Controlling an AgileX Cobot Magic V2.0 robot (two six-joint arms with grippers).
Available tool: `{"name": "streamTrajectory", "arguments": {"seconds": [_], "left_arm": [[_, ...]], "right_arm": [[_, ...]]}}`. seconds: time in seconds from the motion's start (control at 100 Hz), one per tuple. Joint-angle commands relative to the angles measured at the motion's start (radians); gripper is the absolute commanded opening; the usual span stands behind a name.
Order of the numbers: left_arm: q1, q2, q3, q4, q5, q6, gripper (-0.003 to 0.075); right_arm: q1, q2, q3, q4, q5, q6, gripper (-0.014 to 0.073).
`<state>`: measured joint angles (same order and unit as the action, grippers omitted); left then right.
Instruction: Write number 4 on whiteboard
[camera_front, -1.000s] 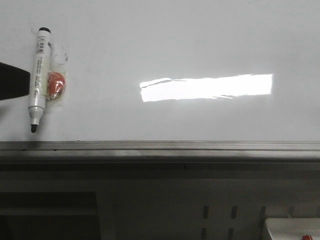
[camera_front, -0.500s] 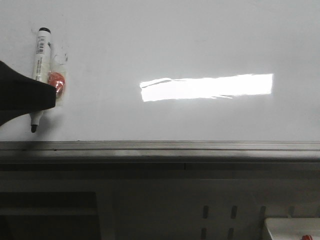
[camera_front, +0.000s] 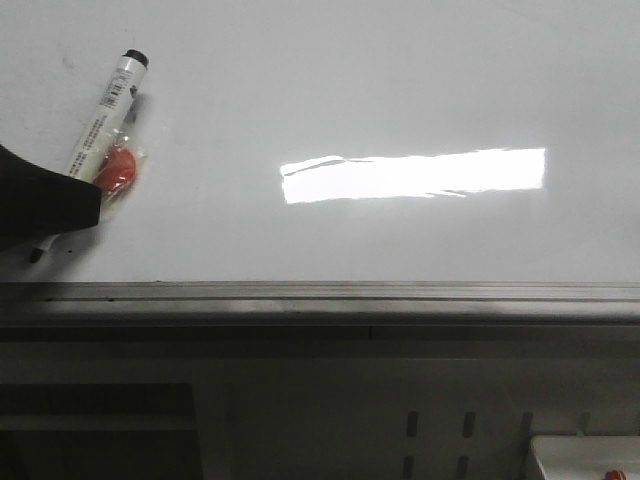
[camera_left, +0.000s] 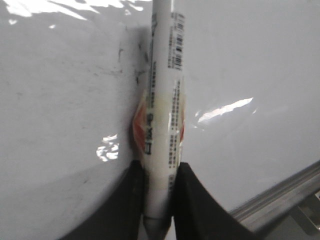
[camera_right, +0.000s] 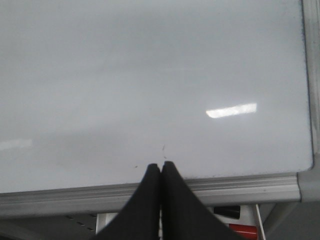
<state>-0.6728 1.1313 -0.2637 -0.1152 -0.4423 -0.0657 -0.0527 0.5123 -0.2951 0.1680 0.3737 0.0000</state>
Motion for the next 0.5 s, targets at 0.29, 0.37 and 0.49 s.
{"name": "streamTrajectory", "arguments": {"seconds": [0.29,0.37,0.49], "left_arm": [[-0.006,-0.143,-0.028,0.513,-0.12,-0.01,-0.002],[-0.006,-0.153,-0.028,0.663,-0.12,-0.008,-0.002],[-0.006,-0.153,-0.028,0.827,-0.139,-0.008,-0.002]], "right_arm": [[0.462,0.08,-0.219,0.102,-0.007,-0.167,-0.006],[0.593,0.131,-0.258,0.102,-0.03,-0.167,-0.0007],[0.778,0.231,-0.314,0.1,-0.081,-0.187,0.0223]]}}
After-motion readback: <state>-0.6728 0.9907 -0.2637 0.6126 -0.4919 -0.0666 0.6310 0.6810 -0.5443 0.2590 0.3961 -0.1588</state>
